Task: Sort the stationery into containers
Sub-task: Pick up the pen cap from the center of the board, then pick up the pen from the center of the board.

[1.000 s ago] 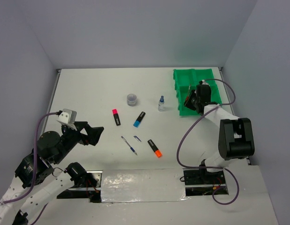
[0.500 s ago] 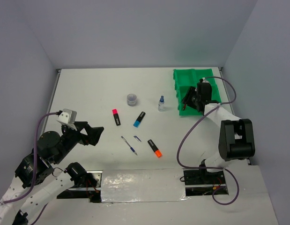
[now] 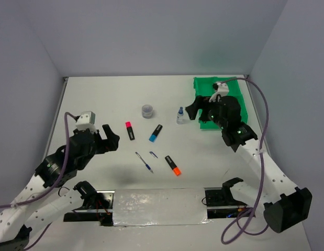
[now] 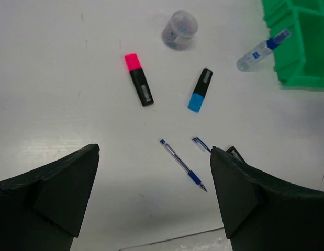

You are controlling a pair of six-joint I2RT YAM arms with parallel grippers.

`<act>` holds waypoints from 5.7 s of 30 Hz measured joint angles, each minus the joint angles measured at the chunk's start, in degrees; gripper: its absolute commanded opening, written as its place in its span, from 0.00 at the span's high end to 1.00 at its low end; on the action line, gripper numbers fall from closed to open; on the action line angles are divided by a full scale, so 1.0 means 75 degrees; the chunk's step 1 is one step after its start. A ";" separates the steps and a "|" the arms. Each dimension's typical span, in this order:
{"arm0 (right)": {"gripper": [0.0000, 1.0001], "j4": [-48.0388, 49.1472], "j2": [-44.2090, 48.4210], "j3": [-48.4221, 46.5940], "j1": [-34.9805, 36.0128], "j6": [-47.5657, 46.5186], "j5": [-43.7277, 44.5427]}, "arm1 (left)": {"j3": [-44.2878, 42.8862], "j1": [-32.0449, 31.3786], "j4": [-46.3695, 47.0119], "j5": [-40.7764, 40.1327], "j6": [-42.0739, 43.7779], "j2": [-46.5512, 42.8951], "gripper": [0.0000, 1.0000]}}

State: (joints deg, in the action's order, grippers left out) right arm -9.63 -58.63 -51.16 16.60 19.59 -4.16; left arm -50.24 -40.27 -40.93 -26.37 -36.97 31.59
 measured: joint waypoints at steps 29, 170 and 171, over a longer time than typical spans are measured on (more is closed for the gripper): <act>0.32 -0.2553 -0.5176 -0.2734 0.5496 -0.1807 0.1236 | -0.0029 0.0000 -0.1172 -0.0589 -0.1451 0.0291 0.01; 1.00 -0.4097 0.5636 -0.0318 0.4281 -0.0921 0.2060 | -0.0280 -0.1577 0.1807 0.3471 0.8915 0.7898 0.18; 1.00 -0.4112 0.5651 -0.0306 0.4281 -0.0941 0.2040 | -0.0347 -0.1515 0.1792 0.3474 0.8935 0.8067 0.20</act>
State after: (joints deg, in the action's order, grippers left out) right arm -40.47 -16.25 -53.45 48.71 12.53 11.14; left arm -52.84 -51.64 -27.49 -0.32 30.04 92.09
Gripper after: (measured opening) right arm 0.169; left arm 0.826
